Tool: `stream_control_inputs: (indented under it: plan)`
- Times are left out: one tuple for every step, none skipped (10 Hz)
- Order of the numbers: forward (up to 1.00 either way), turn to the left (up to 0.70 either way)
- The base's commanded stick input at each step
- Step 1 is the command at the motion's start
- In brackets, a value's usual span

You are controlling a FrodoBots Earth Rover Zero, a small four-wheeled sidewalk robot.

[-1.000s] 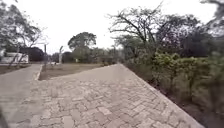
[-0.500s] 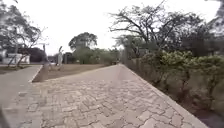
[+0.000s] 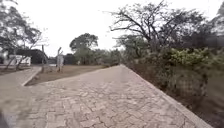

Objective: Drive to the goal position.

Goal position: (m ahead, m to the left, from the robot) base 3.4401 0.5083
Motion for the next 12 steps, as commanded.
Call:
stream_control_inputs:
  plan:
    - [0.7, 0.0]
    - [0.7, 0.0]
    - [0.7, 0.0]
    - [0.7, 0.0]
    - [0.7, 0.0]
    - [0.7, 0.0]
    - [0.7, 0.0]
    - [0.7, 0.0]
    - [0.7, 0.0]
    - [0.7, 0.0]
    - [0.7, 0.0]
    - [0.7, 0.0]
